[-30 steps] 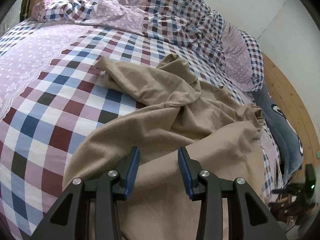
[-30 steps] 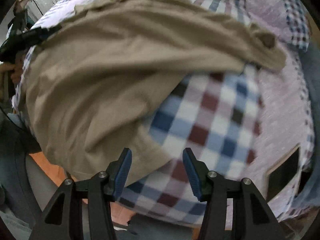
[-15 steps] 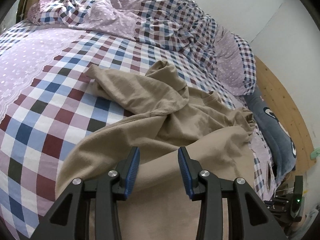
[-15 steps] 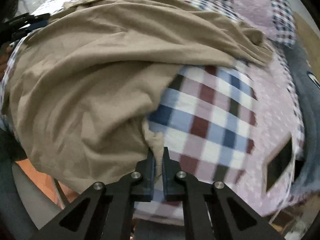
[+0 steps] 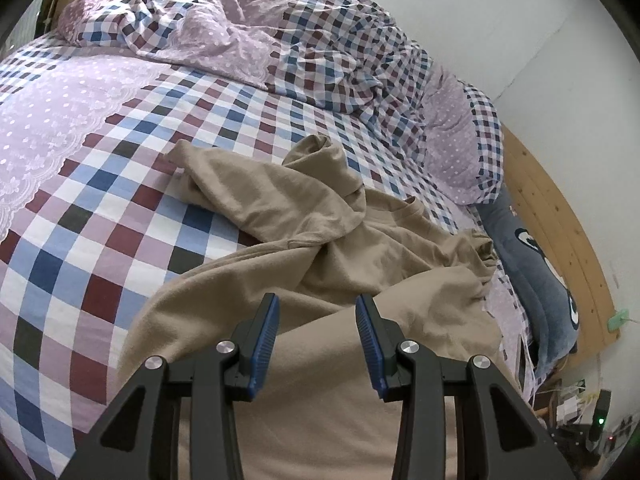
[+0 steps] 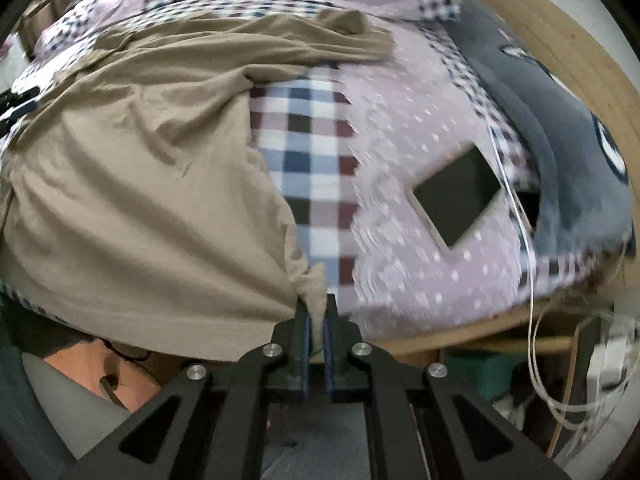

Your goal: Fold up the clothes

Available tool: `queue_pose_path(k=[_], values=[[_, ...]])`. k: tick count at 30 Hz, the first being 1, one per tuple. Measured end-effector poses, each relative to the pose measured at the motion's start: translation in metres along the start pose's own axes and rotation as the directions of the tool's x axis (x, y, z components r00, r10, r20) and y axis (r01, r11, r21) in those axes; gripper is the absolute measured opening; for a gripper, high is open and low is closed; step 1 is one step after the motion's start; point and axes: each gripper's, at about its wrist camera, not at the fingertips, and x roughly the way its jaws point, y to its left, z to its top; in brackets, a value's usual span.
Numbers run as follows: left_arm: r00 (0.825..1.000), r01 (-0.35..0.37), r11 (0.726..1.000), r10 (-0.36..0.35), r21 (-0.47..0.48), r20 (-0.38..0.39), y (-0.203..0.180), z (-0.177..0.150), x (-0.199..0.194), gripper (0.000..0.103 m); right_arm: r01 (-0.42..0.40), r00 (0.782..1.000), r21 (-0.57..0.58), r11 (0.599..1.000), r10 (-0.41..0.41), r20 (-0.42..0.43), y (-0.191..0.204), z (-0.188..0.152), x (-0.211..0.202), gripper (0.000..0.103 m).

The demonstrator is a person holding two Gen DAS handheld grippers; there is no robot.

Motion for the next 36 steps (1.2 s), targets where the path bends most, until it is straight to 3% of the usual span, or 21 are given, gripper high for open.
queue_pose_path(k=[4, 7, 13, 17, 19, 25, 28, 31, 36], values=[[1.000, 0.005, 1.000, -0.005, 0.009, -0.004, -0.003, 0.000, 0.000, 0.042, 0.038, 0.997, 0.029, 0.999, -0.036, -0.065, -0.003, -0.007, 0.018, 0.003], [1.000, 0.005, 1.000, -0.005, 0.023, -0.008, -0.006, -0.001, 0.000, 0.042, 0.123, 0.983, -0.078, 0.989, -0.133, -0.126, 0.009, -0.014, 0.039, 0.003], [1.000, -0.008, 1.000, 0.008, 0.015, -0.004, -0.003, 0.000, -0.002, 0.044, 0.156, 0.978, -0.076, 0.985, -0.165, -0.127, 0.014, -0.013, 0.037, 0.005], [1.000, -0.007, 1.000, 0.007, 0.019, 0.007, -0.003, -0.001, -0.005, 0.054, 0.184, 0.976, -0.078, 0.980, -0.192, -0.101, 0.011, -0.007, 0.026, 0.021], [1.000, -0.008, 1.000, 0.008, 0.025, 0.010, -0.004, -0.002, -0.007, 0.057, 0.194, 0.977, -0.076, 0.978, -0.199, -0.079, 0.009, -0.003, 0.020, 0.025], [0.999, -0.016, 0.998, 0.015, 0.054, 0.029, 0.002, -0.012, -0.024, 0.057, 0.159, 0.986, -0.023, 0.987, -0.158, 0.049, 0.013, 0.010, -0.001, 0.041], [0.999, -0.016, 0.998, 0.014, 0.054, 0.053, 0.010, -0.022, -0.043, 0.058, 0.078, 0.985, 0.050, 0.996, -0.084, 0.150, 0.022, 0.015, -0.007, 0.045], [0.997, -0.016, 0.998, 0.011, 0.054, 0.078, 0.018, -0.033, -0.062, 0.062, -0.063, 0.963, 0.100, 0.993, 0.034, 0.266, 0.033, 0.016, -0.010, 0.045], [0.996, -0.061, 0.997, 0.058, 0.044, 0.065, 0.035, -0.067, -0.086, 0.062, -0.307, 0.860, 0.064, 0.949, 0.248, 0.447, 0.071, 0.006, -0.002, 0.051]])
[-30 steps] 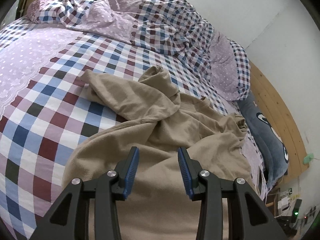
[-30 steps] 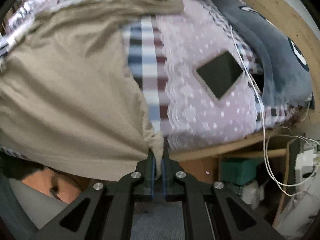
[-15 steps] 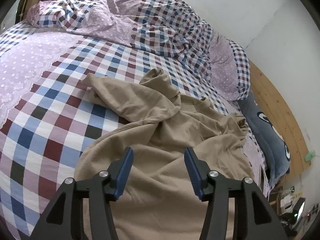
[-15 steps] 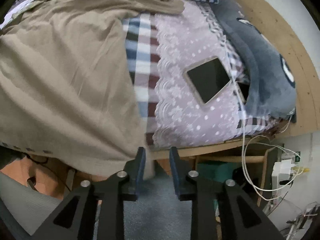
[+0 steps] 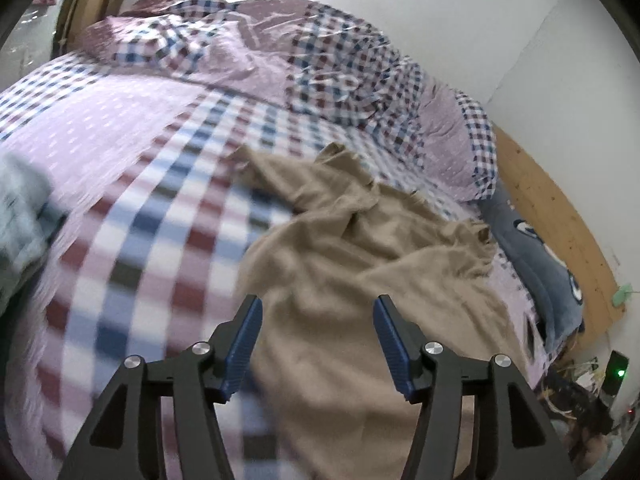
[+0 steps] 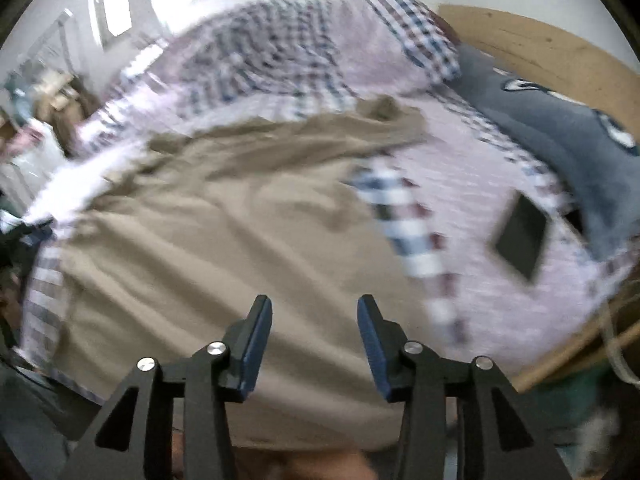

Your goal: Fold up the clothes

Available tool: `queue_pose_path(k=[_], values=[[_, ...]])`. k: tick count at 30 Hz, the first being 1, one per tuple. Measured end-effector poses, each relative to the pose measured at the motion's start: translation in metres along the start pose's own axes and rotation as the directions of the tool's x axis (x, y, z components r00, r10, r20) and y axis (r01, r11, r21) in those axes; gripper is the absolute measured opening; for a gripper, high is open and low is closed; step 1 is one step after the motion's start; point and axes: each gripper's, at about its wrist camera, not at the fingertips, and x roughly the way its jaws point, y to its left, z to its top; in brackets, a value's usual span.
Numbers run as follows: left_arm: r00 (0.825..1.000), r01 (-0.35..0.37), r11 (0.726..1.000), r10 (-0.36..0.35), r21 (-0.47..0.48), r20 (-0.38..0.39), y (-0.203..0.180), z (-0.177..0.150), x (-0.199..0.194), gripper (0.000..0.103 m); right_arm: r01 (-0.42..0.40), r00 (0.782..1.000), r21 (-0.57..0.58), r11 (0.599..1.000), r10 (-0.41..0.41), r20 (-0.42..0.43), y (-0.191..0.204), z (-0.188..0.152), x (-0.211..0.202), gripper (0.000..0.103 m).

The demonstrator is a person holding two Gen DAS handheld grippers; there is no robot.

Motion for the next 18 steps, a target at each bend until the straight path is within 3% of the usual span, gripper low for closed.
queue_pose_path(k=[8, 15, 16, 18], values=[[0.991, -0.115, 0.992, 0.118, 0.050, -0.064, -0.005, -0.072, -0.036, 0.062, -0.101, 0.995, -0.046, 0.994, 0.100, -0.028, 0.043, -0.013, 0.038, 0.053], [0.935, -0.248, 0.947, 0.289, 0.204, -0.204, -0.021, -0.122, -0.023, 0.062, -0.191, 0.981, -0.115, 0.975, 0.187, -0.041, 0.074, -0.013, 0.046, 0.054], [0.927, -0.259, 0.941, 0.306, 0.218, -0.219, -0.020, -0.125, -0.020, 0.058, -0.199, 0.980, -0.119, 0.973, 0.196, -0.041, 0.076, -0.013, 0.045, 0.054], [0.911, -0.275, 0.934, 0.329, 0.229, -0.247, -0.016, -0.130, -0.015, 0.035, -0.215, 0.977, -0.123, 0.969, 0.211, -0.041, 0.080, -0.012, 0.045, 0.054]])
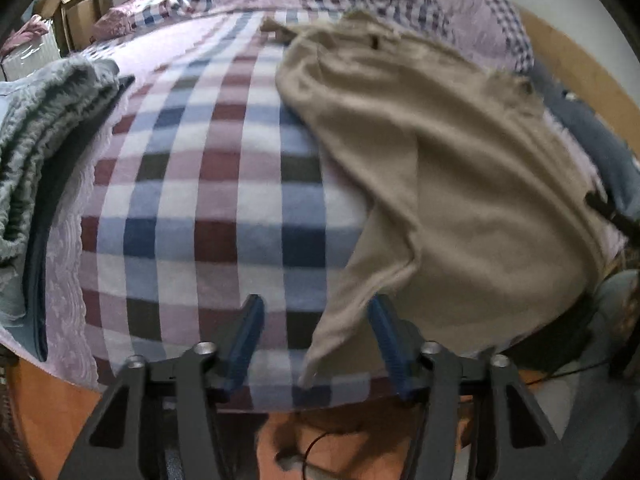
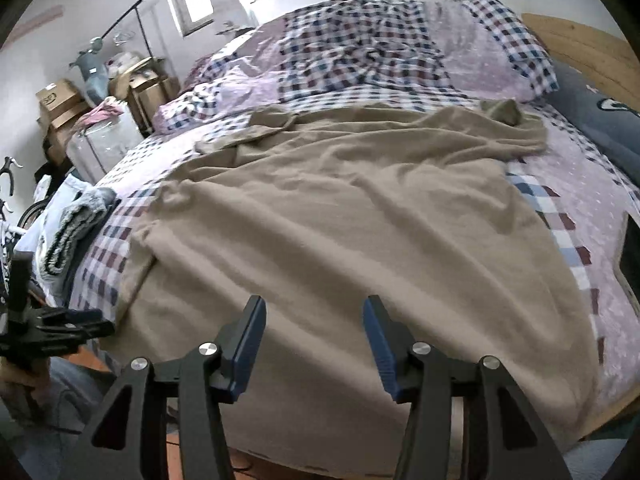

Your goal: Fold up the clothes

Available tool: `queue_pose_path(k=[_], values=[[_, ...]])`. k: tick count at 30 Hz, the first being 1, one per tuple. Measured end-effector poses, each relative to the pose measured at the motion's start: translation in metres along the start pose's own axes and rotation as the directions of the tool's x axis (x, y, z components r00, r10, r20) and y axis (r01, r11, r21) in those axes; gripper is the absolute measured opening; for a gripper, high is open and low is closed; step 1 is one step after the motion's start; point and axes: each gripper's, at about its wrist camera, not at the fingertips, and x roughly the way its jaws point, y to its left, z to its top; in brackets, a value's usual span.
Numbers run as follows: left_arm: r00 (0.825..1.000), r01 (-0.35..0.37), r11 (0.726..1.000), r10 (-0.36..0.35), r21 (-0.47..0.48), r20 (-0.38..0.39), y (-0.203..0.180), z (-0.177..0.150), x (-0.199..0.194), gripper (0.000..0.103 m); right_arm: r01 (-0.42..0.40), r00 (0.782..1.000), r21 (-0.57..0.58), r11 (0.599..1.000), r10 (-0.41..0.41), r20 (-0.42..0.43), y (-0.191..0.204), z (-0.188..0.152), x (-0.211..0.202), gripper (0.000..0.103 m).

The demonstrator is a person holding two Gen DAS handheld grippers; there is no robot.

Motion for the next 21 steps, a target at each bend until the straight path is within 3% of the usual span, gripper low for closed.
queue_pose_path(k=[1, 6, 8, 11, 16, 21], values=[[1.000, -0.009, 1.000, 0.009, 0.003, -0.016, 0.000, -0.002, 0.003, 0.026, -0.008, 1.000, -0.002, 1.000, 0.008, 0.001, 0.002, 0.001, 0.000, 0.054], [0.999, 0.018, 0.999, -0.016, 0.052, -0.037, -0.008, -0.009, 0.005, 0.020, -0.033, 0.999, 0.018, 0.999, 0.034, -0.006, 0.002, 0.003, 0.003, 0.054], [0.999, 0.025, 0.998, -0.023, 0.066, -0.040, -0.010, -0.012, 0.004, 0.005, -0.042, 0.999, 0.031, 0.999, 0.042, -0.007, 0.000, 0.004, 0.003, 0.054], [0.998, 0.059, 0.997, -0.058, 0.046, -0.019, -0.007, -0.014, -0.003, 0.002, -0.052, 0.999, 0.046, 0.998, 0.052, 0.001, -0.001, 0.006, 0.002, 0.054], [0.991, 0.118, 0.991, -0.113, -0.070, 0.067, 0.016, -0.018, -0.026, 0.002, -0.064, 0.998, 0.064, 0.996, 0.064, 0.000, -0.003, 0.008, 0.002, 0.054], [0.971, 0.203, 0.968, -0.179, -0.146, 0.159, 0.028, -0.031, -0.059, 0.001, -0.060, 0.998, 0.070, 0.996, 0.061, -0.017, -0.004, 0.008, 0.005, 0.054]])
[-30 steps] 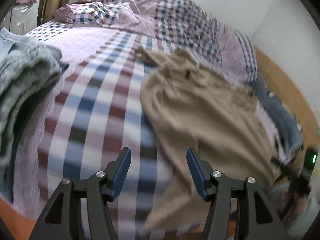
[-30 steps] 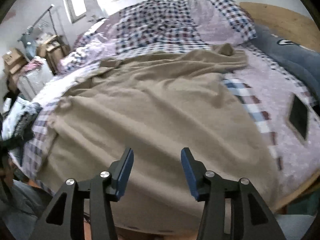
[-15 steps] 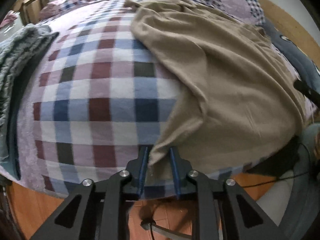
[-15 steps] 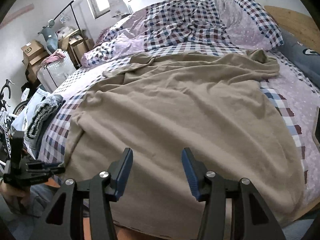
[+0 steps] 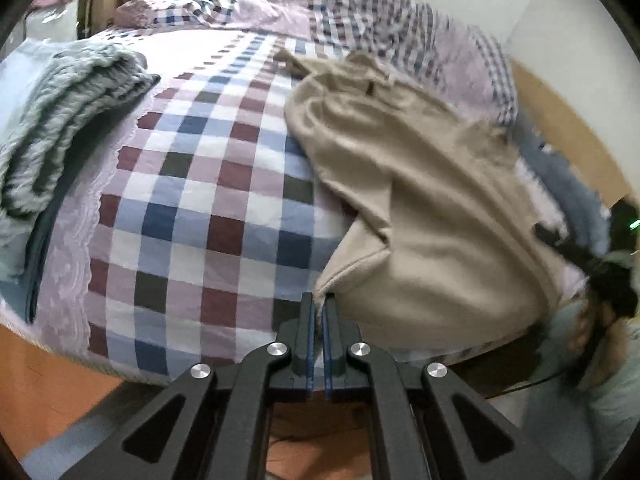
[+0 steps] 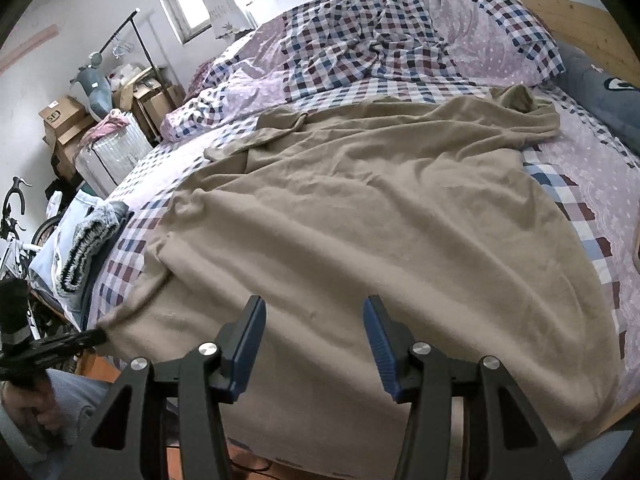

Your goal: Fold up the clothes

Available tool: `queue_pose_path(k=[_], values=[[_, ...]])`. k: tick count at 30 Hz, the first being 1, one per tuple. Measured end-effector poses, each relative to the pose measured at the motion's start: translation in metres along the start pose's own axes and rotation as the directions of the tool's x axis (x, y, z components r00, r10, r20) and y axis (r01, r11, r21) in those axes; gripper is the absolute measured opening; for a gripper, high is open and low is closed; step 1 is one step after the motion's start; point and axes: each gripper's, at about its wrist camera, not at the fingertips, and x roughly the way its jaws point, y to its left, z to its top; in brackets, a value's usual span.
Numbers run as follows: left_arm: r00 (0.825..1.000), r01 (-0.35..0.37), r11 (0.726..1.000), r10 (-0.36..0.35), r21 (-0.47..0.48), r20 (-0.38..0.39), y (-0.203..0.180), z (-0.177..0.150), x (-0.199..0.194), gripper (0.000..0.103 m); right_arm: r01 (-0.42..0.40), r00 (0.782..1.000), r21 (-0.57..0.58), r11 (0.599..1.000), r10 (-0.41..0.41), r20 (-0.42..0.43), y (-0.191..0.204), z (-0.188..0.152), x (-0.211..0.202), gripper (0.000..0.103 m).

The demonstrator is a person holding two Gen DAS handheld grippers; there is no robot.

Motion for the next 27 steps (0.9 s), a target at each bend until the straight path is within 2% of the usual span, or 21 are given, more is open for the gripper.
queue_pose_path(k=[2, 4, 6, 7, 11, 16, 18, 20, 21, 23, 25, 27], values=[[1.000, 0.025, 0.999, -0.025, -0.048, -0.007, 0.003, -0.001, -0.006, 0.001, -0.008, 1.000, 0.005, 1.000, 0.008, 0.000, -0.001, 0.000, 0.000, 0.054], [0.993, -0.056, 0.992, 0.044, -0.110, -0.111, 0.010, -0.008, 0.008, 0.002, -0.016, 1.000, 0.011, 1.000, 0.016, 0.002, -0.001, 0.000, -0.001, 0.054], [0.964, -0.164, 0.973, 0.124, -0.163, -0.234, 0.024, -0.015, 0.032, 0.002, -0.020, 1.000, 0.012, 1.000, 0.020, -0.004, 0.000, 0.001, 0.000, 0.054], [0.955, -0.201, 0.963, 0.152, -0.178, -0.253, 0.028, -0.016, 0.036, 0.002, -0.022, 1.000, 0.013, 1.000, 0.022, -0.007, 0.000, 0.001, 0.001, 0.054], [0.955, -0.237, 0.955, 0.195, -0.180, -0.221, 0.026, -0.012, 0.032, 0.003, -0.029, 1.000, 0.008, 1.000, 0.029, -0.004, 0.000, 0.001, -0.001, 0.054], [0.938, -0.300, 0.935, 0.253, -0.192, -0.236, 0.025, -0.011, 0.030, 0.004, -0.036, 0.999, 0.034, 0.999, 0.037, -0.007, -0.005, 0.002, -0.001, 0.054], [0.933, -0.317, 0.929, 0.268, -0.193, -0.242, 0.024, -0.011, 0.030, 0.008, -0.037, 0.999, 0.038, 0.999, 0.038, -0.010, -0.006, 0.002, -0.001, 0.054], [0.930, -0.325, 0.927, 0.276, -0.189, -0.243, 0.022, -0.011, 0.029, 0.020, -0.039, 0.999, 0.044, 0.998, 0.040, -0.014, -0.008, 0.002, 0.000, 0.054], [0.931, -0.325, 0.927, 0.277, -0.189, -0.239, 0.021, -0.010, 0.028, 0.023, -0.041, 0.999, 0.048, 0.998, 0.041, -0.017, -0.009, 0.001, 0.000, 0.054], [0.936, -0.319, 0.926, 0.274, -0.200, -0.222, 0.019, -0.008, 0.021, 0.042, -0.042, 0.999, 0.058, 0.997, 0.043, -0.022, -0.011, 0.000, 0.001, 0.054], [0.949, -0.293, 0.929, 0.253, -0.224, -0.189, 0.019, -0.005, 0.012, 0.047, -0.043, 0.999, 0.068, 0.997, 0.045, -0.027, -0.013, -0.001, 0.001, 0.055], [0.967, -0.243, 0.935, 0.212, -0.259, -0.141, 0.020, -0.001, 0.000, 0.047, -0.050, 0.998, 0.079, 0.996, 0.052, -0.027, -0.015, -0.002, 0.000, 0.055]])
